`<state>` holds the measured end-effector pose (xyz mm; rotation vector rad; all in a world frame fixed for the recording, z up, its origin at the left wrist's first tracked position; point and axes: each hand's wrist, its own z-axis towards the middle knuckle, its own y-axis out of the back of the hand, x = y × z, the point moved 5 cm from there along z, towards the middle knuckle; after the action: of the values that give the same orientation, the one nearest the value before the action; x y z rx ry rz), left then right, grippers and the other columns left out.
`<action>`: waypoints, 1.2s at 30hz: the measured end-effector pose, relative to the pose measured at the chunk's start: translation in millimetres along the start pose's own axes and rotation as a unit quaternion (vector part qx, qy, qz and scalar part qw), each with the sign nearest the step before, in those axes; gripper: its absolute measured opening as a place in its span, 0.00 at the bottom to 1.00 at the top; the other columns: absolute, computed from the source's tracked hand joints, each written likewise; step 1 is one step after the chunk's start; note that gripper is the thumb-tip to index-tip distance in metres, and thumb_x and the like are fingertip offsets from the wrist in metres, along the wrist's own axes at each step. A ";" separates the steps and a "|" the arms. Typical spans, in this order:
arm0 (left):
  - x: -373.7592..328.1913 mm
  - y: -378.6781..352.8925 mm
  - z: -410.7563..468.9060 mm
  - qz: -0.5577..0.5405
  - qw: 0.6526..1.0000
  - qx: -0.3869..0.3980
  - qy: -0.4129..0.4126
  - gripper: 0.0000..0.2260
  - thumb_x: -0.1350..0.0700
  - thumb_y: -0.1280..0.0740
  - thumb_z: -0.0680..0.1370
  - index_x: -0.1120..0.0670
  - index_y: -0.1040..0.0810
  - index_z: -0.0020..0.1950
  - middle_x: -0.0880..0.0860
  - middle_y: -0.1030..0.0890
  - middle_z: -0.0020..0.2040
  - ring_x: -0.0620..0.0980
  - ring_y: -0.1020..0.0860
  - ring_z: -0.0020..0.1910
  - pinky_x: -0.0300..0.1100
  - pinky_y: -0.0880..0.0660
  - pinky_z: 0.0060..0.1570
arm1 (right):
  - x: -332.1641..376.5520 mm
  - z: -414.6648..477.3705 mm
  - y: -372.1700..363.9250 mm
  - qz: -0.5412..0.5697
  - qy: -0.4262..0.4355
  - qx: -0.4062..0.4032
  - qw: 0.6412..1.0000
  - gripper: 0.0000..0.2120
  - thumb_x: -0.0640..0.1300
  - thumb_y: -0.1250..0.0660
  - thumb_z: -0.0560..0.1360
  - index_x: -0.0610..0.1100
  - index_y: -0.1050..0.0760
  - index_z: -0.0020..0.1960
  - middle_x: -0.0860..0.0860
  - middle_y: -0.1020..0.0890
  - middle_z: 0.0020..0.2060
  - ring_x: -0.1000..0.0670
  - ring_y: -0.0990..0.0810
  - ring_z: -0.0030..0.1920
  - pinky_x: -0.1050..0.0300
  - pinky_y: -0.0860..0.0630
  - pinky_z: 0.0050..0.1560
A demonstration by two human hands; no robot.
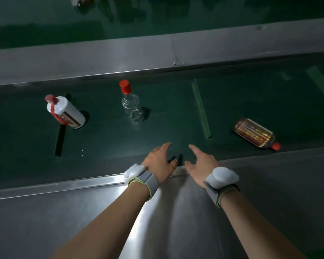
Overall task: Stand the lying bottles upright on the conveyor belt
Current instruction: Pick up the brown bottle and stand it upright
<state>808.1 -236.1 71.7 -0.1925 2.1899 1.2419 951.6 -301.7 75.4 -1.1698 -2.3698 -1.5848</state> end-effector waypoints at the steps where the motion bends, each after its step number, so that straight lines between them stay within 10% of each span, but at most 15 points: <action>1: -10.5 -9.3 3.4 0.002 1.000 0.004 0.001 0.28 0.47 0.33 0.75 0.47 0.37 0.74 0.55 0.28 0.70 0.57 0.28 0.66 0.45 0.30 0.62 | -10.4 2.4 4.0 0.006 -0.002 0.002 1.000 0.31 0.55 0.38 0.73 0.57 0.43 0.75 0.47 0.20 0.61 0.41 0.19 0.53 0.49 0.22 0.53; 12: -174.0 -145.1 88.1 0.023 0.997 0.066 0.025 0.30 0.49 0.32 0.75 0.48 0.39 0.75 0.56 0.27 0.69 0.58 0.28 0.66 0.48 0.29 0.63 | -177.8 52.9 111.1 -0.004 0.005 0.018 1.000 0.30 0.52 0.38 0.76 0.54 0.44 0.76 0.50 0.27 0.68 0.43 0.27 0.65 0.51 0.27 0.60; 24: -251.9 -208.9 173.7 0.054 0.998 0.040 0.014 0.30 0.52 0.30 0.72 0.43 0.34 0.72 0.55 0.44 0.78 0.61 0.32 0.70 0.52 0.29 0.64 | -270.5 115.7 151.1 0.013 -0.016 0.042 0.999 0.29 0.52 0.38 0.74 0.60 0.42 0.72 0.51 0.22 0.59 0.41 0.22 0.57 0.50 0.24 0.52; 30: -252.0 -219.1 192.2 0.169 0.982 0.088 -0.021 0.34 0.48 0.32 0.71 0.38 0.43 0.74 0.47 0.51 0.80 0.58 0.54 0.77 0.57 0.34 0.66 | -274.0 124.0 147.5 -0.009 -0.021 0.038 0.999 0.26 0.51 0.39 0.75 0.56 0.41 0.71 0.51 0.34 0.69 0.40 0.24 0.58 0.46 0.23 0.53; 36: -254.4 -212.0 207.8 0.201 0.970 0.130 -0.042 0.35 0.54 0.34 0.71 0.34 0.46 0.72 0.42 0.51 0.78 0.62 0.47 0.74 0.57 0.32 0.63 | -280.5 134.1 140.6 -0.036 -0.079 0.073 0.994 0.28 0.50 0.38 0.76 0.53 0.45 0.73 0.53 0.49 0.77 0.39 0.25 0.60 0.46 0.24 0.55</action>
<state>1188.8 -224.4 -16.5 0.4240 2.3602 1.1221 1283.4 -321.9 -2.0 -1.2342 -2.6035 -1.3567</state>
